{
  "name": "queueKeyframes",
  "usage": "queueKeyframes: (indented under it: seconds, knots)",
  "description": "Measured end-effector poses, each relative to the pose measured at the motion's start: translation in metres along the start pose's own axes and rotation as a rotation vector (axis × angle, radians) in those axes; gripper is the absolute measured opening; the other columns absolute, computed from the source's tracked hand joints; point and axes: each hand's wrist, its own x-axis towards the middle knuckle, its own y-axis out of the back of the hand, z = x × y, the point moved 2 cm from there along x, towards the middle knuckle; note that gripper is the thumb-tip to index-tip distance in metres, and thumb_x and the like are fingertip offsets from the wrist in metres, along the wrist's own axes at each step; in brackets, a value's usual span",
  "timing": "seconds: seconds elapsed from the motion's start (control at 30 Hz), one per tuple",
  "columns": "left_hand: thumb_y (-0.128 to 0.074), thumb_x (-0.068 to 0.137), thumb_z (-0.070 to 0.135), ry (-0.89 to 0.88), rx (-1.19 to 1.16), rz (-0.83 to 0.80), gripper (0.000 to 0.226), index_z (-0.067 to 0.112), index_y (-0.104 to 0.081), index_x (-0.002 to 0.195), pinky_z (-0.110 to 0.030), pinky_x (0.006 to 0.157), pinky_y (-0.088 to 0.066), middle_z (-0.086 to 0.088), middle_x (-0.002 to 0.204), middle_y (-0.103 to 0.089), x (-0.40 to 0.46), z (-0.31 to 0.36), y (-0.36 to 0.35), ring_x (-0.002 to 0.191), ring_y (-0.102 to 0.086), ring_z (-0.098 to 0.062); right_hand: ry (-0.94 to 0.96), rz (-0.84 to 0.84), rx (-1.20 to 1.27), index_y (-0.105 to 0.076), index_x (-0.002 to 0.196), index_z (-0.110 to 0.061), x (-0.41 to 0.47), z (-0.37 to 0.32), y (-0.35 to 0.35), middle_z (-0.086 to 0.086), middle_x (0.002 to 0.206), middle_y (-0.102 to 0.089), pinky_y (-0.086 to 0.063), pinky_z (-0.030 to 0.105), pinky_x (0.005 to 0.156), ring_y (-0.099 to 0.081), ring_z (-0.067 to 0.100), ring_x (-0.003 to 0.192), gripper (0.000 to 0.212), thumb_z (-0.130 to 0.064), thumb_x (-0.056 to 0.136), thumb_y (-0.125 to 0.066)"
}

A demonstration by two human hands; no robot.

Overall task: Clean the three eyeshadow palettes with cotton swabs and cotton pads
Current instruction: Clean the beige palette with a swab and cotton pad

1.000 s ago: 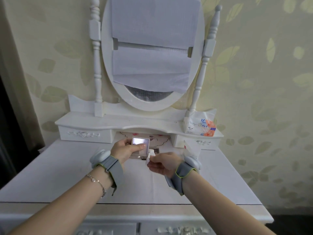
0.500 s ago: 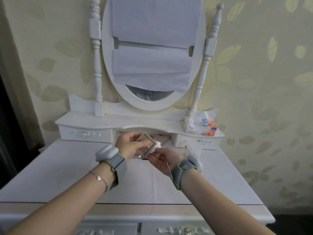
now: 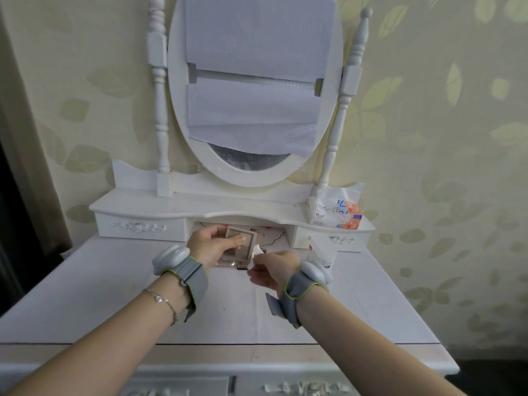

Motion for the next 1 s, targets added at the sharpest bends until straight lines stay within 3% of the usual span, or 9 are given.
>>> queueKeyframes:
  seconds: [0.23,0.37,0.43,0.5,0.57,0.67,0.8,0.9,1.0]
  knots:
    - [-0.081,0.065,0.011,0.078,-0.124,0.1,0.019,0.015,-0.071,0.081,-0.026,0.063,-0.051,-0.002,0.073,-0.071,0.006,-0.005,0.01,0.068,-0.065,-0.019,-0.212,-0.22,0.336,-0.049,0.078,0.013,-0.014,0.003,-0.009,0.022,0.052,-0.061,-0.056,0.035,0.045,-0.064,0.029,0.042,0.02,0.003,0.094,-0.041]
    - [-0.08,0.065,0.005,0.073,-0.117,0.116,0.019,0.009,-0.073,0.083,-0.028,0.07,-0.055,0.001,0.062,-0.069,0.003,-0.006,0.012,0.063,-0.065,-0.018,-0.255,-0.275,0.474,-0.04,0.118,0.016,-0.017,-0.009,-0.012,0.031,0.123,-0.055,-0.04,0.023,0.026,-0.064,0.035,0.104,0.026,0.001,0.097,-0.035]
    - [-0.079,0.067,0.003,0.065,-0.101,0.14,0.02,0.005,-0.071,0.086,-0.019,0.057,-0.049,0.003,0.055,-0.064,0.002,-0.005,0.017,0.053,-0.059,-0.009,-0.23,-0.255,0.473,-0.036,0.129,0.016,-0.01,-0.011,-0.014,0.028,0.135,-0.047,-0.038,0.021,0.025,-0.071,0.032,0.07,0.036,0.001,0.096,-0.036]
    - [-0.078,0.068,0.005,0.072,-0.066,0.14,0.026,0.01,-0.07,0.092,-0.018,0.056,-0.044,0.002,0.065,-0.064,0.005,-0.005,0.024,0.057,-0.057,-0.009,-0.189,-0.216,0.454,-0.042,0.122,0.016,-0.001,-0.013,-0.02,0.033,0.12,-0.056,-0.046,0.026,0.029,-0.064,0.03,0.042,0.031,0.002,0.094,-0.039]
    - [-0.079,0.068,0.007,0.073,-0.021,0.124,0.03,0.016,-0.069,0.095,-0.02,0.058,-0.043,0.001,0.071,-0.063,0.009,-0.007,0.031,0.062,-0.056,-0.01,-0.131,-0.181,0.406,-0.049,0.098,0.012,0.006,-0.014,-0.025,0.026,0.085,-0.056,-0.052,0.03,0.036,-0.062,0.028,0.039,0.013,0.004,0.093,-0.041]
    - [-0.079,0.07,0.01,0.107,-0.008,0.136,0.029,0.018,-0.067,0.095,-0.021,0.059,-0.042,0.0,0.073,-0.062,0.017,-0.014,0.041,0.065,-0.055,-0.011,-0.058,-0.174,0.308,-0.049,0.072,0.005,0.009,-0.019,-0.031,0.019,0.068,-0.053,-0.054,0.03,0.044,-0.062,0.022,0.038,0.021,0.005,0.093,-0.043]
    - [-0.076,0.073,0.012,0.164,0.079,0.154,0.03,0.012,-0.068,0.102,-0.021,0.051,-0.035,-0.001,0.071,-0.063,0.037,-0.026,0.058,0.061,-0.052,-0.013,-0.008,-0.171,0.231,-0.051,0.069,0.005,0.023,-0.024,-0.034,0.016,0.068,-0.059,-0.055,0.028,0.052,-0.063,0.022,0.052,0.022,0.006,0.091,-0.048]
    - [-0.073,0.076,0.01,0.223,0.112,0.141,0.032,0.009,-0.067,0.107,-0.016,0.039,-0.037,-0.005,0.072,-0.062,0.052,-0.037,0.064,0.055,-0.049,-0.013,0.031,-0.128,0.209,-0.052,0.072,0.004,0.033,-0.028,-0.025,0.007,0.044,-0.059,-0.054,0.025,0.043,-0.06,0.016,0.038,0.018,0.007,0.089,-0.052]
    - [-0.072,0.077,0.005,0.25,0.089,0.158,0.033,0.007,-0.065,0.108,-0.012,0.037,-0.039,-0.011,0.084,-0.063,0.065,-0.05,0.062,0.057,-0.051,-0.014,0.024,-0.129,0.202,-0.053,0.074,0.001,0.042,-0.026,-0.019,0.008,0.049,-0.06,-0.052,0.022,0.04,-0.059,0.013,0.037,0.016,0.004,0.089,-0.054]
